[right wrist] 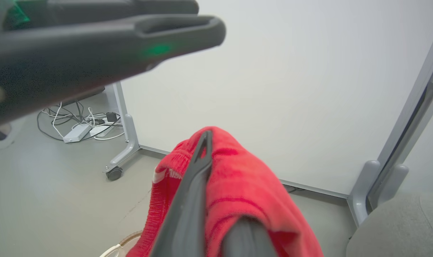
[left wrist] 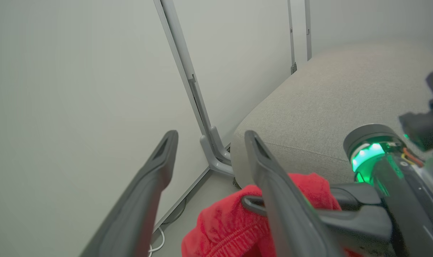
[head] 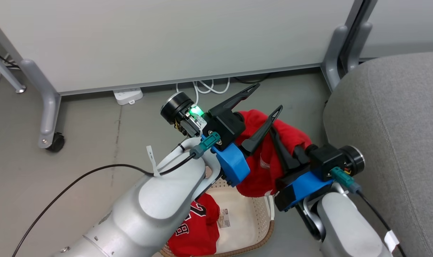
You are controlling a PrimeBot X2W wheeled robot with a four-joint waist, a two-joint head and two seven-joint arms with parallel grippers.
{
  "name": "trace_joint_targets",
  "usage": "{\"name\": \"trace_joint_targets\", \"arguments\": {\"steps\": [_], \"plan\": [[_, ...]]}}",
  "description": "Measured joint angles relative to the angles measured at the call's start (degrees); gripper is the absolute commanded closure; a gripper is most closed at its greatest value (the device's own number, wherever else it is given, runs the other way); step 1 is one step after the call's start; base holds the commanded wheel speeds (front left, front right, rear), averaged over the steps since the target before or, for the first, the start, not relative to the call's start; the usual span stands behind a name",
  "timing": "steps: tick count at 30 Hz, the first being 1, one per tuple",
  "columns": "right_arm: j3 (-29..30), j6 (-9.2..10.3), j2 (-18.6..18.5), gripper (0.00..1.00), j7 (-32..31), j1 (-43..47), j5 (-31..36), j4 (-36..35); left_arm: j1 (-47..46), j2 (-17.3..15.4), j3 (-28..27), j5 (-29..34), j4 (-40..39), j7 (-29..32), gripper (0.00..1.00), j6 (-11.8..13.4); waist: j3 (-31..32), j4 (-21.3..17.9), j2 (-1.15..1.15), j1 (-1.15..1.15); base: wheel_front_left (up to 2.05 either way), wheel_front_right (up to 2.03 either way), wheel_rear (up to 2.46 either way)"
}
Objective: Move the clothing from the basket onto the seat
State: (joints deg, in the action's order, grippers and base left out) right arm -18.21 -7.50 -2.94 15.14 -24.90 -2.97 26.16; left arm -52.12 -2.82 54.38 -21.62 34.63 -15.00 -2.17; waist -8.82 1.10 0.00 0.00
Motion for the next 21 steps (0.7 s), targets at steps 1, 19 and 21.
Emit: {"name": "trace_joint_targets", "arguments": {"steps": [1, 19, 21], "plan": [[0.5, 0.0, -0.1, 1.0, 0.0, -0.2, 0.1, -0.2, -0.2, 0.0, 0.0, 0.0, 0.0, 0.0, 0.0, 0.0, -0.3, -0.3, 0.0, 0.0, 0.0, 0.0, 0.0], [14.1, 0.0, -3.0, 1.0, 0.0, -2.6, 0.4, -7.0, -3.0, 0.0, 1.6, 1.0, -0.3, 0.0, 0.0, -0.8, -7.9, -9.0, 0.0, 0.0, 0.0, 0.0, 0.0], [15.4, 0.0, -3.2, 1.0, 0.0, -2.9, 0.4, -7.8, -3.2, 0.0, 2.0, 1.1, -0.5, -0.1, 0.0, -0.9, -8.8, -10.3, 0.0, 0.0, 0.0, 0.0, 0.0]]}}
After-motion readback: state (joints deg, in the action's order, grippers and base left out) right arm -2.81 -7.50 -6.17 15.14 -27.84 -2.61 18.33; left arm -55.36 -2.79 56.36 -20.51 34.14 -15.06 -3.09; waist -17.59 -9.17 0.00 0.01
